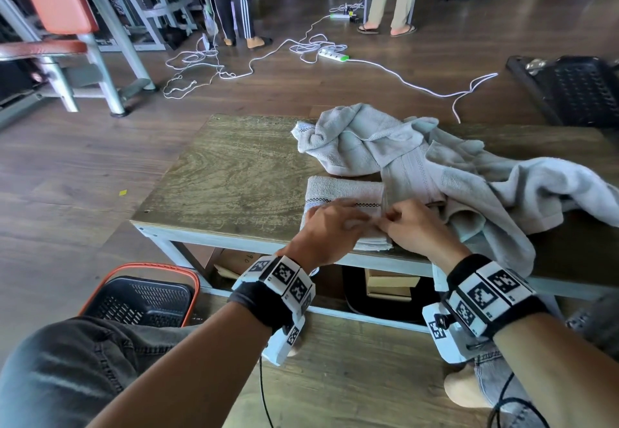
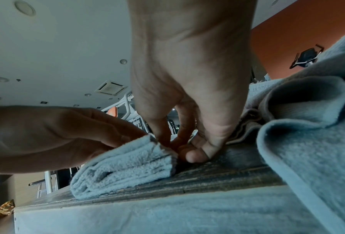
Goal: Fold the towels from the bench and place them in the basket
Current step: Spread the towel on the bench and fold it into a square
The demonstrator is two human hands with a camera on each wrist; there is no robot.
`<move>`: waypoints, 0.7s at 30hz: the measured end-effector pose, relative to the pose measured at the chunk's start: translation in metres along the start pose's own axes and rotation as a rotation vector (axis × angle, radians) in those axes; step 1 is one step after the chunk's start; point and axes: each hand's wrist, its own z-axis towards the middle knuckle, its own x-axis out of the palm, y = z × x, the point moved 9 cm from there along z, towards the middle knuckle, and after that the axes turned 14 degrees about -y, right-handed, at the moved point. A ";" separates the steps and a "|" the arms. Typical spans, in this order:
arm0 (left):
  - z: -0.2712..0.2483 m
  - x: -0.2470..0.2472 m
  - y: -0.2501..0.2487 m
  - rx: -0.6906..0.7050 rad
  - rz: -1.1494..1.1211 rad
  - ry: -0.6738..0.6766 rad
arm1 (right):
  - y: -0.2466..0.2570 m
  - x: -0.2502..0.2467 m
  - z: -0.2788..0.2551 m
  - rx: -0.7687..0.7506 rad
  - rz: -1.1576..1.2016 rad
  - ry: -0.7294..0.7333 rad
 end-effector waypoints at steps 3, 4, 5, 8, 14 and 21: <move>0.000 -0.016 0.002 -0.001 0.017 -0.139 | 0.000 -0.003 -0.002 0.028 0.004 0.007; 0.000 -0.019 0.000 0.017 0.054 -0.148 | 0.001 -0.004 -0.003 0.035 0.009 0.010; 0.000 -0.018 0.001 0.019 0.087 -0.136 | 0.002 -0.005 -0.004 0.040 0.011 0.013; -0.003 -0.009 0.004 0.003 0.147 -0.051 | 0.003 -0.008 -0.005 0.047 -0.016 0.011; -0.005 -0.004 0.004 0.046 0.260 -0.050 | 0.000 -0.008 -0.002 0.064 -0.029 -0.016; -0.001 0.012 0.000 0.132 0.381 0.079 | -0.003 -0.010 -0.002 0.071 -0.098 -0.055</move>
